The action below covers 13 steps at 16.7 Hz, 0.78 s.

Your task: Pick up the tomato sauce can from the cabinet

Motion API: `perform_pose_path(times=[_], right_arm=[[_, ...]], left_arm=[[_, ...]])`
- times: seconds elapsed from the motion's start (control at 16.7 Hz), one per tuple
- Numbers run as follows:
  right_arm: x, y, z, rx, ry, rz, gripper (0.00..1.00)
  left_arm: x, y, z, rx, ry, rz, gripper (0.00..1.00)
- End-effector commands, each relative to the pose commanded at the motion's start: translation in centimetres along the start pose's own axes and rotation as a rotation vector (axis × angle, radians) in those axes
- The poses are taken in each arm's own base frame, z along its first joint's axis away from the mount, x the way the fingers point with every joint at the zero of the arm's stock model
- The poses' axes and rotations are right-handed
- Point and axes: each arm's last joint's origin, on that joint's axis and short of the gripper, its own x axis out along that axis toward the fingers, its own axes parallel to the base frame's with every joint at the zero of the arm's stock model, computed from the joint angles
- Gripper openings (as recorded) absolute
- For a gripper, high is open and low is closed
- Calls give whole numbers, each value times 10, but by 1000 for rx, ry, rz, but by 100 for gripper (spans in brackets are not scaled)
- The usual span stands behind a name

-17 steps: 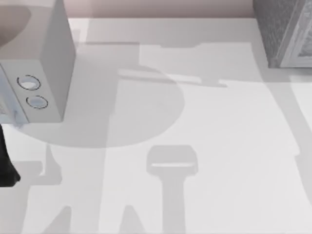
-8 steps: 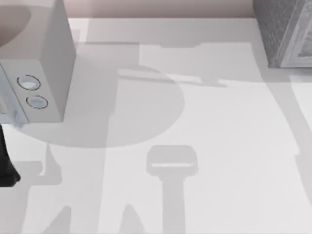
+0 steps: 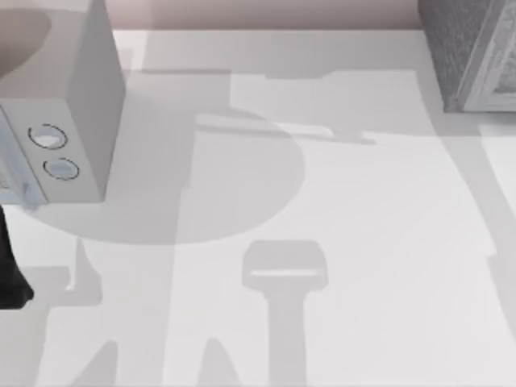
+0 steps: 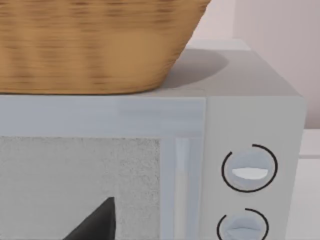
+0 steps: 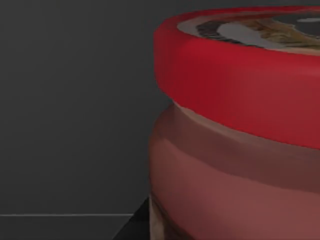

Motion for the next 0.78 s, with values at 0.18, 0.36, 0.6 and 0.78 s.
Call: perform_pose_path(times=[0.18,0.36,0.6,0.78], right_arm=[[0,0,0,0,0,0,0],[0,1,0,2,0,2,0],[-32,2,16,1,0,-25,0],[-94,6,40,0,3,-24,0]], left_arm=[[0,0,0,0,0,0,100],[0,0,0,0,0,0,100],[0,0,0,0,0,0,100],[0,0,0,0,0,0,100]])
